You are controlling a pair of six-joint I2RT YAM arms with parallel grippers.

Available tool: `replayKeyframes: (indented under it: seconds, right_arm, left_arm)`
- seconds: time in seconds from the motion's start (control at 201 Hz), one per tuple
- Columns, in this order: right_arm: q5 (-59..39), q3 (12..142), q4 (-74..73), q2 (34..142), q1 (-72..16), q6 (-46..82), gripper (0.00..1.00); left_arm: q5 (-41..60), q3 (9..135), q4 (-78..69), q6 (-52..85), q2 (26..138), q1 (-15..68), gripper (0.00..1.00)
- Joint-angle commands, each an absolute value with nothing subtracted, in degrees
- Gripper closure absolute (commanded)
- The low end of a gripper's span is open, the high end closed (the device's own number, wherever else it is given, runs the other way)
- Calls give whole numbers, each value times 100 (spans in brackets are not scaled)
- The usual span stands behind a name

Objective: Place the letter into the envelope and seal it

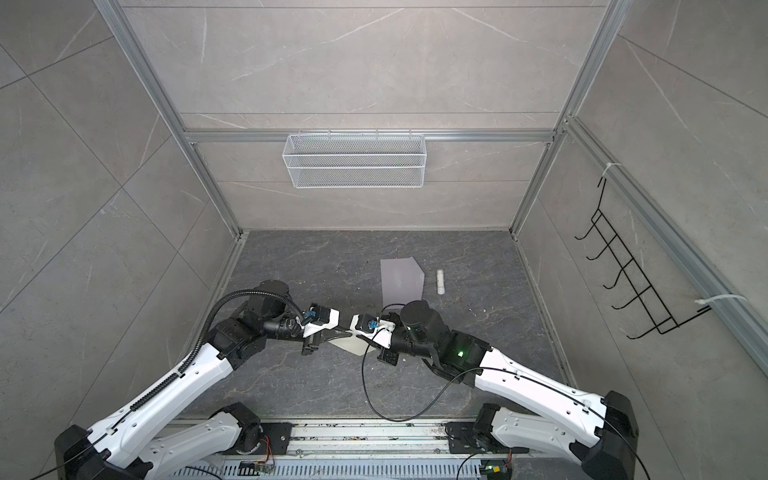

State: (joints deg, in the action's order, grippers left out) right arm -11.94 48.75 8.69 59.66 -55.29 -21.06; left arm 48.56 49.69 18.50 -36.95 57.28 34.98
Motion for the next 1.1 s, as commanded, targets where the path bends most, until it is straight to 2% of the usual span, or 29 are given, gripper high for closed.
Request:
replayKeyframes:
  seconds: [0.0,0.174,0.289,0.408,0.513,0.737,0.842,0.971,1.096]
  right_arm:
    - [-1106,4772,839,5888,-5555,-1977,87]
    - [-1114,4764,906,5924,-5554,-1963,99]
    - [-1086,4762,948,5919,-5555,-1966,100]
    - [-931,4746,1032,5900,-5552,-1935,86]
    - [-802,4663,1144,5856,-5555,-1929,83]
    - [-809,4518,1200,5726,-5555,-1889,100]
    - [-839,4526,1230,5748,-5555,-1887,100]
    - [-702,4544,1357,5783,-5555,-1880,86]
    - [-546,4524,1600,5769,-5555,-1905,86]
  left_arm:
    - [4958,5097,1812,-3773,5598,3463,100]
    - [4947,5080,1776,-3762,5572,3467,100]
    - [4931,5072,1779,-3762,5555,3472,100]
    - [4918,5067,1774,-3762,5537,3464,100]
    - [4915,5062,1760,-3762,5520,3468,100]
    - [4920,5060,1741,-3753,5520,3468,100]
    - [4922,5060,1746,-3747,5512,3466,100]
    - [4888,5054,1744,-3758,5492,3468,100]
    - [4856,5043,1735,-3764,5459,3464,100]
